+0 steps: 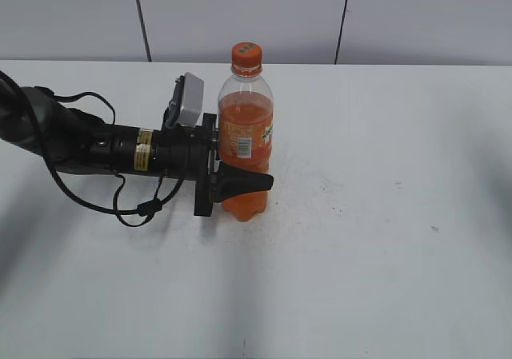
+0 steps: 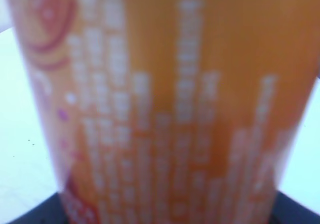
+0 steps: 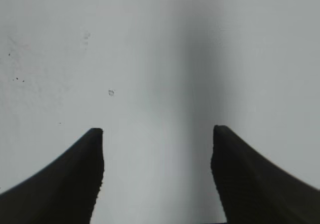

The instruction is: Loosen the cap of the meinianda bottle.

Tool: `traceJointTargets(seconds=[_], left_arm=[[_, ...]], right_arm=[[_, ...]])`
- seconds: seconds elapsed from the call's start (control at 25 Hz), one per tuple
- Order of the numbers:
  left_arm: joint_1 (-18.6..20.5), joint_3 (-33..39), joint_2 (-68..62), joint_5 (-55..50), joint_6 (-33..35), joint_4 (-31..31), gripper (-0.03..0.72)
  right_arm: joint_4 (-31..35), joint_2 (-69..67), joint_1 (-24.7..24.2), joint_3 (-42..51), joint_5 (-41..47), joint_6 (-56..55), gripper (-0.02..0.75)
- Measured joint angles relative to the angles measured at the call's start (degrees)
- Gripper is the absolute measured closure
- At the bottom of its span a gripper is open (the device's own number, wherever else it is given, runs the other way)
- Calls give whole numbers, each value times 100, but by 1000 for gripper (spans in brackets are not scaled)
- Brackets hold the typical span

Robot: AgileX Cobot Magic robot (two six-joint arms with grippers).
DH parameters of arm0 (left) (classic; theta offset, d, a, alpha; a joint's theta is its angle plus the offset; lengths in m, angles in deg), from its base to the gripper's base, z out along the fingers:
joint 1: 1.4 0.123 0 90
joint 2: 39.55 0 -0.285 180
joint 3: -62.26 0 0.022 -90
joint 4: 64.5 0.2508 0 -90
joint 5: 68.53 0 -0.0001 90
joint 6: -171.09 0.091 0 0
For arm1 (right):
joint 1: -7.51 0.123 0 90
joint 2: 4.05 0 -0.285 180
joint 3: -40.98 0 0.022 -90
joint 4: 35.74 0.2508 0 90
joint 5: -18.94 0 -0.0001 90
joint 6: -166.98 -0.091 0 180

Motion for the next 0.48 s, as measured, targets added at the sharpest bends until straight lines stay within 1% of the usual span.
traceJointTargets(seconds=[0.24,0.36,0.48], left_arm=[[0,0,0,-18,0,-87,291],[0,0,0,-31,0,-86,291],[0,0,0,-25,0,-79,291]], right_arm=[[-84,-853,0,-1230,506,-123,255],[-92,-1283,16,-1885,1097,-516,256],[-177,-1594,213,-2378,1268,-1020,256]])
